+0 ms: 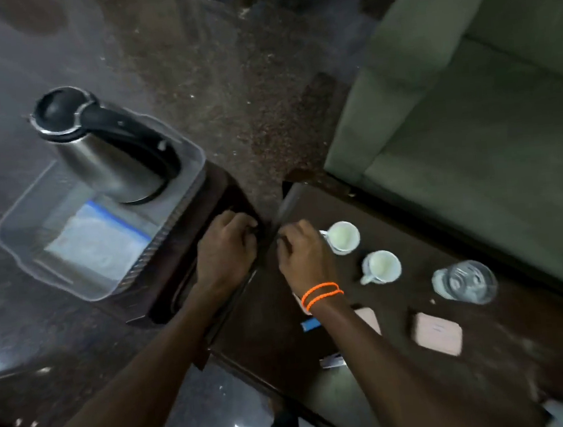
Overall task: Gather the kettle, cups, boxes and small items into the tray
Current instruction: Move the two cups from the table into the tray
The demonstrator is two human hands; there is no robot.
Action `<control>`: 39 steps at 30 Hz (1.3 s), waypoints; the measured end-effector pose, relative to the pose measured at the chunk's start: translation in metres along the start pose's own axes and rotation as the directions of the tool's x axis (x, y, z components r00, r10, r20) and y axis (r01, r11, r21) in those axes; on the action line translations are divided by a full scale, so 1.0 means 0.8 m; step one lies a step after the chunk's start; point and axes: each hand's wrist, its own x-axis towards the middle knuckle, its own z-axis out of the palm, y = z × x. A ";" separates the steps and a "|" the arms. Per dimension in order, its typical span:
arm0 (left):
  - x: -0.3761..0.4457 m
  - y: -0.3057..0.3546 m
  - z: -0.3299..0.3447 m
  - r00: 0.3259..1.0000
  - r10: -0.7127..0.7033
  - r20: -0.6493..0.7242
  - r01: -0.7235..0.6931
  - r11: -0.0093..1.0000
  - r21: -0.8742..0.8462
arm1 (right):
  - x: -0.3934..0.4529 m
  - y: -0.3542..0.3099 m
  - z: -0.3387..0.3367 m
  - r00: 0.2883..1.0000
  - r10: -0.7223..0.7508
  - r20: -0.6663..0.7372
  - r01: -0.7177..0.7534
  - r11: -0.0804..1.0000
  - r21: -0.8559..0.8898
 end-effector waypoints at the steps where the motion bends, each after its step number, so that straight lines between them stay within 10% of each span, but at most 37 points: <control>1: -0.002 0.021 0.018 0.998 0.028 0.062 -0.026 0.999 -0.025 | -0.013 0.026 -0.012 0.998 0.039 -0.051 -0.040 0.999 -0.033; 8: 0.018 0.126 0.117 0.898 0.209 0.386 -0.233 0.972 0.017 | -0.072 0.161 -0.057 0.903 0.390 -0.183 -0.423 0.882 -0.206; 16: 0.051 0.130 0.159 0.822 0.213 0.529 -0.273 0.961 0.038 | -0.074 0.201 -0.032 0.871 0.467 -0.150 -0.467 0.883 0.040; 26: 0.032 0.093 0.078 0.957 0.094 0.274 -0.087 0.995 -0.037 | -0.038 0.154 -0.026 0.848 0.484 -0.216 -0.439 0.870 0.223; 39: 0.016 -0.078 -0.208 0.966 -0.258 -0.018 0.258 0.965 0.037 | 0.049 -0.182 0.012 0.984 0.145 -0.099 -0.099 0.923 0.372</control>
